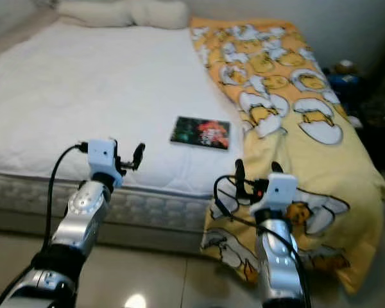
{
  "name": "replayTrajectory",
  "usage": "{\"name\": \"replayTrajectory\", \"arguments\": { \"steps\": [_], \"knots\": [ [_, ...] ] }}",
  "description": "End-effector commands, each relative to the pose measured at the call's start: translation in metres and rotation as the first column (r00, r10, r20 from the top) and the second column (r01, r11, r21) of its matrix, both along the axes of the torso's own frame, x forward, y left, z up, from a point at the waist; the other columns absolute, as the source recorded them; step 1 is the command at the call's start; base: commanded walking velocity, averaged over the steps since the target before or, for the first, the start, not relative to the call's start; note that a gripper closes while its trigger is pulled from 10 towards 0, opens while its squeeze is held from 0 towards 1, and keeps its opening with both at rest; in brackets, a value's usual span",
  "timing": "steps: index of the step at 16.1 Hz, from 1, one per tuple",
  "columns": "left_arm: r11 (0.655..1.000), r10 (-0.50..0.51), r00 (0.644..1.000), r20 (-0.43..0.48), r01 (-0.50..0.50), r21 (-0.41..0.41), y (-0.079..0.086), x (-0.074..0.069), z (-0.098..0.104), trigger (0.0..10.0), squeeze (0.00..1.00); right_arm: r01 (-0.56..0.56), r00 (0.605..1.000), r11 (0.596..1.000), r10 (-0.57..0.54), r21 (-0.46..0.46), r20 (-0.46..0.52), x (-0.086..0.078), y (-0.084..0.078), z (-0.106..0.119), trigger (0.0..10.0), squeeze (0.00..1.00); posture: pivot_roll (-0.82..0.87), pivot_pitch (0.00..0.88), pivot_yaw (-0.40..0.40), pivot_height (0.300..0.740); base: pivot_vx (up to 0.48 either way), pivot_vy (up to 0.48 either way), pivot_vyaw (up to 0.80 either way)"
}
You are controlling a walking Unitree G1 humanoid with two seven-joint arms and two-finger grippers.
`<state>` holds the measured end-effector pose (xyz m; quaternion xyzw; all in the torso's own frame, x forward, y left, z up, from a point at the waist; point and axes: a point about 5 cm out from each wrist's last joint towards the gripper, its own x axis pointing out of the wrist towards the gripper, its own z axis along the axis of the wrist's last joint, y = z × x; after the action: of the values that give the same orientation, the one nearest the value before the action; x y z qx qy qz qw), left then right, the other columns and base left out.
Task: Clean up the room
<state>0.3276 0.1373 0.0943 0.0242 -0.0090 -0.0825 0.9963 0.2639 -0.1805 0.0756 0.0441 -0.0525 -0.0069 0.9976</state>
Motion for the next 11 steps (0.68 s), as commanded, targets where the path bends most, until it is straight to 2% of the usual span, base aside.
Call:
{"name": "replayTrajectory", "arguments": {
  "steps": [1,11],
  "knots": [
    [1.000,-0.023,1.000,0.012,0.023,0.012,-0.0029,-0.0008,0.0015,10.0,0.00,-0.012,1.000,1.000,0.012,-0.003,-0.006,0.0020,0.0022,0.0001,10.0,0.16,-0.08,0.000,0.018,0.736,0.480,0.000,0.00],
    [0.999,-0.035,0.999,0.012,0.035,-0.002,-0.0049,-0.0027,0.0019,10.0,0.00,-0.013,1.000,1.000,0.013,-0.016,-0.014,0.0051,0.0012,-0.0004,10.0,0.16,-0.08,0.000,0.017,0.736,0.480,0.000,0.00]
  ]
}}
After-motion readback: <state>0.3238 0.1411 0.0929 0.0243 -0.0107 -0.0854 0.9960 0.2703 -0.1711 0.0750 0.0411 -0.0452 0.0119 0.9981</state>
